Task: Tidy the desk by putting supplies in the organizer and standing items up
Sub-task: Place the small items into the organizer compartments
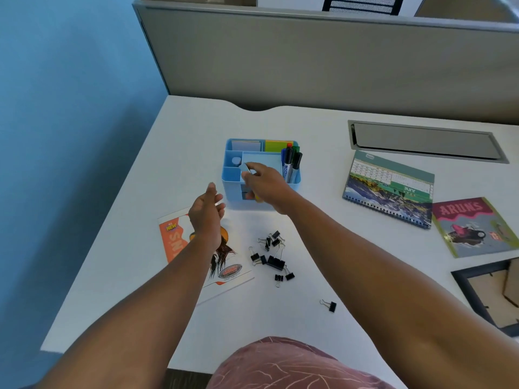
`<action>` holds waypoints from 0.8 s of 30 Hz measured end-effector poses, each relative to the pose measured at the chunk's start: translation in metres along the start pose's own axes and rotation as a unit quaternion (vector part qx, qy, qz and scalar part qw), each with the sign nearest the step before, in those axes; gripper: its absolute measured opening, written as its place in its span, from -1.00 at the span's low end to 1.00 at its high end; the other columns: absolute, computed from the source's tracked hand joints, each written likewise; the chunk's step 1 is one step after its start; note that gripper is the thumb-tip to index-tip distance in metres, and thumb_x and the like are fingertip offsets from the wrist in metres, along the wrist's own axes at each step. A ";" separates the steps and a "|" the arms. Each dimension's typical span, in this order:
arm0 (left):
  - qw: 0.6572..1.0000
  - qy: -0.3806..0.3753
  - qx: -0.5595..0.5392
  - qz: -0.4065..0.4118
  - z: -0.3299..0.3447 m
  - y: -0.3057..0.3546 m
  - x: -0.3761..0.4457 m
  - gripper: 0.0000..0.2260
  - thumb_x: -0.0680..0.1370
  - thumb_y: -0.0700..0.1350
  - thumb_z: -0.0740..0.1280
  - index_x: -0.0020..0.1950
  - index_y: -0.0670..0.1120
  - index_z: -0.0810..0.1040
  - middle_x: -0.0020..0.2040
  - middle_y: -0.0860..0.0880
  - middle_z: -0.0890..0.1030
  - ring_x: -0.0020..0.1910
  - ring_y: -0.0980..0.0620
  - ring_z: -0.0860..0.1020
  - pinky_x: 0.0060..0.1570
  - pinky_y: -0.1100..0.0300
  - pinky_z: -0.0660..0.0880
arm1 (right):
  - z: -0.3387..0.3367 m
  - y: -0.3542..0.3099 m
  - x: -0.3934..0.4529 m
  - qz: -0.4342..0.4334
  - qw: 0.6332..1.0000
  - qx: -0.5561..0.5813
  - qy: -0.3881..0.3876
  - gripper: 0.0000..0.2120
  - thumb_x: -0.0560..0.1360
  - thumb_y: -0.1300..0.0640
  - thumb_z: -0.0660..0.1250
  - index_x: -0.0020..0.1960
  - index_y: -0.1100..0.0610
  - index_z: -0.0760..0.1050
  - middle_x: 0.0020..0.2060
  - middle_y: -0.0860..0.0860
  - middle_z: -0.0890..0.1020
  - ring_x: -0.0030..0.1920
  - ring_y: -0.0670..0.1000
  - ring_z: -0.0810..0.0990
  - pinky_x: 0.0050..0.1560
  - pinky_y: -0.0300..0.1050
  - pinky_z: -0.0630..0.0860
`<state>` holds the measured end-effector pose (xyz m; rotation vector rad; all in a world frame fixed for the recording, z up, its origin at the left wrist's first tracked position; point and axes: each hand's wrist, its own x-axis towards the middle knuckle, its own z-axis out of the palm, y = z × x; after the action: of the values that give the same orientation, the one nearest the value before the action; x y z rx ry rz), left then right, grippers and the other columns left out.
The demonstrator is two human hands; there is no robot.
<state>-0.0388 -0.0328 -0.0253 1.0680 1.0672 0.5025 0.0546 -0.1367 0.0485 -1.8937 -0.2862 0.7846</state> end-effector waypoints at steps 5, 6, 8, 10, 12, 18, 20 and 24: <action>0.999 0.013 0.037 -0.027 -0.002 -0.007 0.007 -0.78 0.60 -0.01 0.35 0.19 -0.08 0.57 0.17 -0.06 0.63 0.06 0.02 0.61 -0.02 0.24 0.57 | 0.000 -0.024 0.011 -0.010 0.978 -0.208 -0.028 -0.77 0.50 0.25 0.18 0.07 0.32 0.50 -0.19 0.11 0.47 -0.17 0.08 0.48 -0.27 -0.15 0.41; 0.999 0.009 0.043 -0.027 -0.002 -0.007 0.009 -0.76 0.60 -0.06 0.36 0.25 -0.09 0.57 0.20 -0.06 0.61 0.09 0.01 0.60 -0.02 0.25 0.57 | 0.000 -0.029 0.013 -0.003 0.972 -0.232 -0.037 -0.80 0.48 0.25 0.17 0.03 0.29 0.49 -0.18 0.10 0.47 -0.15 0.09 0.48 -0.27 -0.14 0.41; 0.997 -0.008 0.071 -0.017 0.000 -0.008 0.013 -0.68 0.58 -0.12 0.39 0.34 -0.06 0.53 0.27 -0.07 0.58 0.16 0.00 0.57 0.06 0.19 0.56 | -0.001 -0.039 0.018 -0.011 0.960 -0.274 -0.051 -0.75 0.49 0.25 0.17 0.12 0.29 0.50 -0.09 0.13 0.51 -0.09 0.12 0.52 -0.19 -0.07 0.48; 0.993 -0.035 0.109 -0.002 0.001 -0.008 0.019 -0.59 0.55 -0.14 0.42 0.39 -0.02 0.48 0.32 -0.04 0.55 0.22 0.00 0.55 0.17 0.10 0.55 | -0.003 -0.045 0.026 -0.012 0.956 -0.290 -0.052 -0.69 0.53 0.25 0.22 0.24 0.31 0.51 0.02 0.19 0.59 -0.08 0.10 0.54 -0.09 -0.06 0.55; 0.988 -0.057 0.140 0.004 0.001 -0.006 0.025 -0.54 0.53 -0.15 0.43 0.41 0.01 0.46 0.34 -0.01 0.54 0.24 0.00 0.54 0.23 -0.02 0.54 | -0.003 -0.050 0.034 -0.021 0.951 -0.305 -0.043 -0.69 0.53 0.19 0.31 0.24 0.27 0.53 0.10 0.19 0.63 -0.11 0.05 0.54 -0.05 -0.07 0.57; 0.976 -0.091 0.198 0.023 0.005 -0.004 0.035 -0.52 0.49 -0.15 0.43 0.40 0.05 0.46 0.30 0.02 0.55 0.21 0.02 0.54 0.21 -0.10 0.55 | 0.007 -0.057 0.047 -0.133 0.851 -0.508 -0.014 -0.49 0.58 -0.17 0.25 0.23 0.26 0.55 0.16 0.11 0.61 0.16 0.09 0.56 0.10 -0.10 0.45; 0.974 -0.093 0.203 0.029 0.006 -0.004 0.037 -0.52 0.49 -0.16 0.42 0.39 0.05 0.47 0.28 0.04 0.56 0.19 0.04 0.55 0.20 -0.08 0.56 | 0.011 -0.058 0.049 -0.137 0.842 -0.521 -0.014 -0.58 0.62 -0.06 0.19 0.23 0.26 0.55 0.17 0.13 0.61 0.18 0.11 0.56 0.10 -0.11 0.46; 0.972 -0.092 0.212 0.039 0.008 -0.004 0.039 -0.53 0.50 -0.16 0.42 0.39 0.03 0.47 0.28 0.02 0.57 0.16 0.05 0.55 0.18 -0.05 0.57 | 0.017 -0.062 0.054 -0.139 0.838 -0.527 0.002 -0.73 0.57 0.16 0.23 0.22 0.20 0.54 0.13 0.13 0.62 0.14 0.12 0.58 0.01 -0.08 0.53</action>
<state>-0.0151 -0.0078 -0.0458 1.5074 0.9925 0.2312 0.0933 -0.0681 0.0778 -2.7639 -1.1505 0.4182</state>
